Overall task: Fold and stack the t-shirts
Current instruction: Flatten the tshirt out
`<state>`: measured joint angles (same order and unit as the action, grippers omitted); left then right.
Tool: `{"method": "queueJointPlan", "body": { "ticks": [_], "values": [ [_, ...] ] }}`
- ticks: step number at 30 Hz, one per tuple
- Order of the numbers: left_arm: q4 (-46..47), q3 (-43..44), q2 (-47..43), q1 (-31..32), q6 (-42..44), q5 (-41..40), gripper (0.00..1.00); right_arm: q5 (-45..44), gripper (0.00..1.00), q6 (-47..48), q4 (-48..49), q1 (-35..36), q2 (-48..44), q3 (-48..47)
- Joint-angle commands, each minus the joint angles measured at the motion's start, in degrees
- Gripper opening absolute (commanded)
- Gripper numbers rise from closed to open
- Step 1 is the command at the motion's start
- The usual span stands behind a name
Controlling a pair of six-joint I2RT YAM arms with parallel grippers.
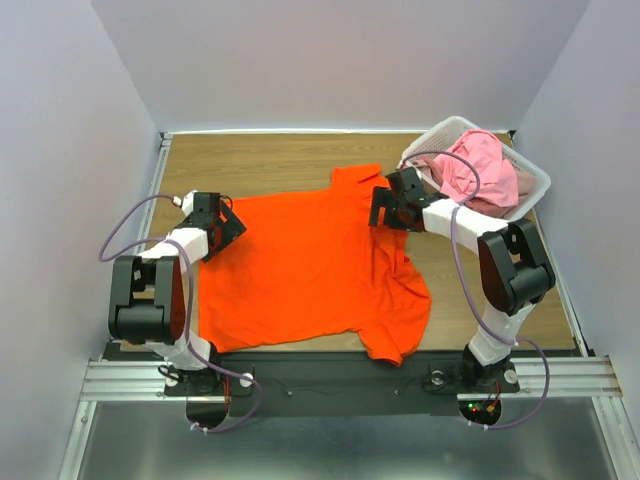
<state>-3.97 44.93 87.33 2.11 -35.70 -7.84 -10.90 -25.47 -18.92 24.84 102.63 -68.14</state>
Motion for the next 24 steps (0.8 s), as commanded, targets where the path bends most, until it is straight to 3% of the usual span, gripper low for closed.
{"method": "queueJointPlan", "body": {
  "ticks": [1, 11, 24],
  "values": [
    [2.03, 3.14, 3.98, -0.96, 0.98, -1.75, 0.98, 3.77, 1.00, -2.56, 7.66, -4.01, 1.34, 1.69],
    [0.45, 15.97, 17.77, -1.58, 3.97, 1.33, 0.98, 6.24, 1.00, -1.86, 11.53, -7.87, 7.40, -1.11],
    [-2.80, 31.44, 26.92, -3.43, 5.56, 2.73, 0.98, 1.49, 1.00, 2.36, 11.80, -9.90, 16.46, -13.07]
  ]
}}
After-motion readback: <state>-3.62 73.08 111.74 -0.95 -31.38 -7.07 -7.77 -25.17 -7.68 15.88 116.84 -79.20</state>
